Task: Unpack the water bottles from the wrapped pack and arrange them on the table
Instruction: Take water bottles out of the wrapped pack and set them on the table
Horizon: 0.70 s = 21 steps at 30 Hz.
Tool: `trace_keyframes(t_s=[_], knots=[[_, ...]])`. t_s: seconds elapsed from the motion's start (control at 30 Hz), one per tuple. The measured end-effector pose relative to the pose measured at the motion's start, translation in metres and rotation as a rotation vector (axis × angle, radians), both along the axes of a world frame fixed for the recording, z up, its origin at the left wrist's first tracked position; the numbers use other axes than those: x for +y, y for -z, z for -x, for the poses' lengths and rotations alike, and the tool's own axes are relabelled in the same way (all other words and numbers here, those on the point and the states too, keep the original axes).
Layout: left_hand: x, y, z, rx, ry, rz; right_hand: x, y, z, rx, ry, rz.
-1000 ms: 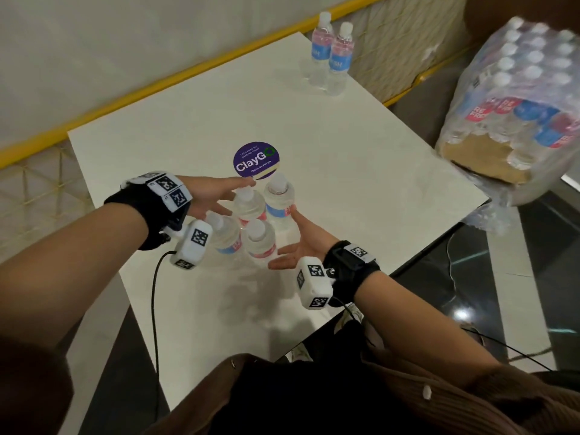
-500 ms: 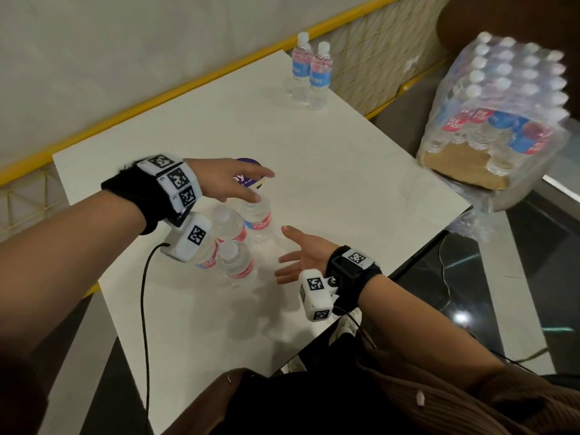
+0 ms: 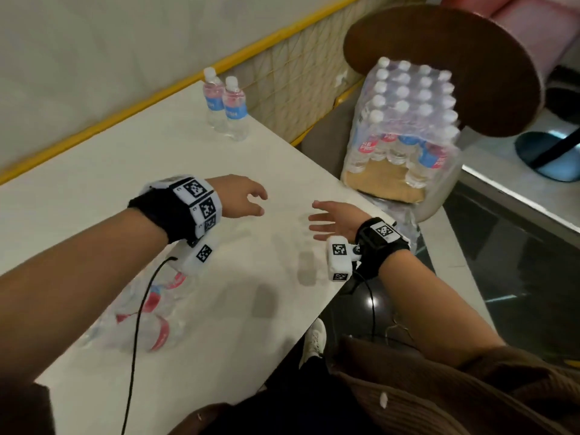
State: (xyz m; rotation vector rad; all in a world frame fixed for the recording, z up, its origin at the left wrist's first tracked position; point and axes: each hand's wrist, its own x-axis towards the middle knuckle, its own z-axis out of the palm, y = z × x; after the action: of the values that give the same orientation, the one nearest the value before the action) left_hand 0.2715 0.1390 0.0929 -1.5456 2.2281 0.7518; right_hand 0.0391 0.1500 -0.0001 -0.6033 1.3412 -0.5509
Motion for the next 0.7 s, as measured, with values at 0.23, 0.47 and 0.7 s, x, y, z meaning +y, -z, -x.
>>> trace_keyframes(t_s=[0.23,0.47,0.7], knots=[[-0.068,0.023,0.145,0.269,0.061,0.131,-0.07,-0.01,0.095,0.227,0.22,0.185],[-0.096,0.05,0.195,0.307,0.018,0.023,-0.136,-0.034,0.119,0.674,-0.011,0.297],[-0.11,0.073,0.204,0.418,-0.205,-0.045,-0.15,-0.022,0.119,0.584,-0.012,0.311]])
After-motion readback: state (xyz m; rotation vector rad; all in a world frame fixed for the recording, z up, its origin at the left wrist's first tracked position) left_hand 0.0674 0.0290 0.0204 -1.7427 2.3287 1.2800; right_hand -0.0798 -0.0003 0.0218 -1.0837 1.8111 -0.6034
